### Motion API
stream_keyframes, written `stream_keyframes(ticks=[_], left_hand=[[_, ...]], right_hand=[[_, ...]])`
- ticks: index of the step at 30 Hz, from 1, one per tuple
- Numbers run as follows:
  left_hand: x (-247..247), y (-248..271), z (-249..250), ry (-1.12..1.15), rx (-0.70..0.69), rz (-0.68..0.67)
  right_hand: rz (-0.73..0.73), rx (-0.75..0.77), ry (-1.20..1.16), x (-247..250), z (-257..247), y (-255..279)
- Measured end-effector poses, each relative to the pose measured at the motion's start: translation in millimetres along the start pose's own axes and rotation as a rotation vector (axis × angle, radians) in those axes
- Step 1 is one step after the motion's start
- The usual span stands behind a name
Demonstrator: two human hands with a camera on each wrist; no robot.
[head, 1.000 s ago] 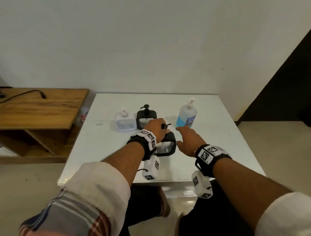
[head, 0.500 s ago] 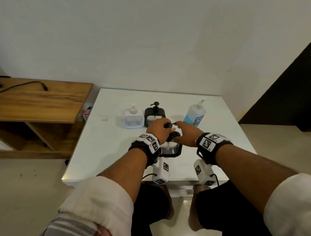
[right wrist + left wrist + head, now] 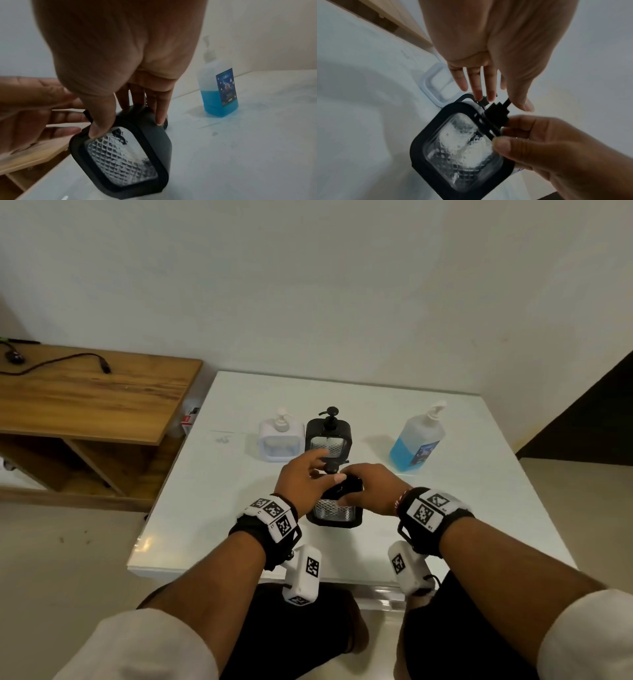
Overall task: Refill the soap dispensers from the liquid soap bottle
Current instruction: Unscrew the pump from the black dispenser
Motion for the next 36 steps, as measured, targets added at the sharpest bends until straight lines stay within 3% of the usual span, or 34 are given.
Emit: stream_keyframes(ticks=[2,7,26,36], left_hand=[[-3,-4,-1,-0.062,0.035,-0.055],[-12,-8,-1,-0.225,-0.033,-0.145],[-36,-24,-17,-0.481,-0.019,-0.059],[-40,-15,-7,-0.677,-0.066,-0.001]], right_hand=[[0.002,-0.012,-0.014,-4,10,-1],[0.071,-0.063,-0.115,-4,32,-6],[-0.055,-0.070,-0.206,-12,34,-20],[-0.034,-0.098,-0.228,-16,34,-17]])
Point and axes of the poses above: each hand's wrist, its own y-axis away from the middle knuckle, its own x-axis out of the back of the hand, z = x × y, the point moved 2 cm from there along -y, towards the middle knuckle, and after that the axes turned 7 degrees about x, right-handed, at the moved point
